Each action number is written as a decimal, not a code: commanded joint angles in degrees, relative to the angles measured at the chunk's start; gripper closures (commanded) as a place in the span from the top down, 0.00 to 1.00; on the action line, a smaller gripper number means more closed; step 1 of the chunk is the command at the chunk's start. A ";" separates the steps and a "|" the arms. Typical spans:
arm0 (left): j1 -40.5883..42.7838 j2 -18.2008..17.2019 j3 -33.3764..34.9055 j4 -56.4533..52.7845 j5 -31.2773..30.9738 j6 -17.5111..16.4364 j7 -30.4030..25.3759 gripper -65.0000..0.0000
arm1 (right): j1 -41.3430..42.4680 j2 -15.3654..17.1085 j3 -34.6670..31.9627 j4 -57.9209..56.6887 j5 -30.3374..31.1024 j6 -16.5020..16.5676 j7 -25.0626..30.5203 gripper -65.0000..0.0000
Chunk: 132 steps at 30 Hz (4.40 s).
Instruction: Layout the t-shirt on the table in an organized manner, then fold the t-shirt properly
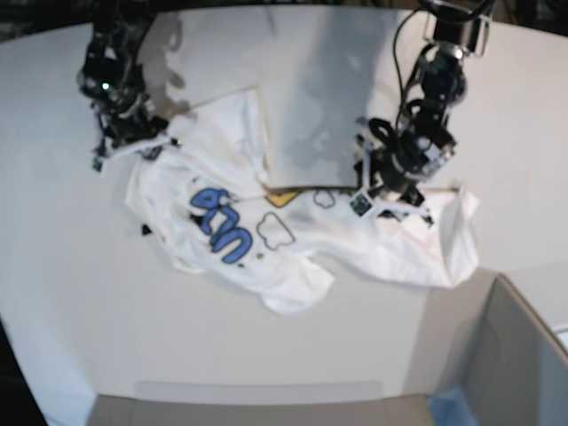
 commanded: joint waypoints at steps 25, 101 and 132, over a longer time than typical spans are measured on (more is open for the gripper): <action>-8.30 2.55 -4.95 -11.85 0.36 0.88 -2.96 0.03 | -0.78 0.24 0.34 1.18 -0.06 0.16 0.68 0.28; -0.39 10.28 -18.49 -19.15 37.73 17.32 -42.87 0.07 | -0.34 0.85 0.25 1.18 -0.06 0.16 0.68 0.28; -5.58 15.38 -17.53 -0.69 37.20 17.32 -37.68 0.20 | -0.87 0.94 0.25 1.18 0.03 0.16 0.59 0.28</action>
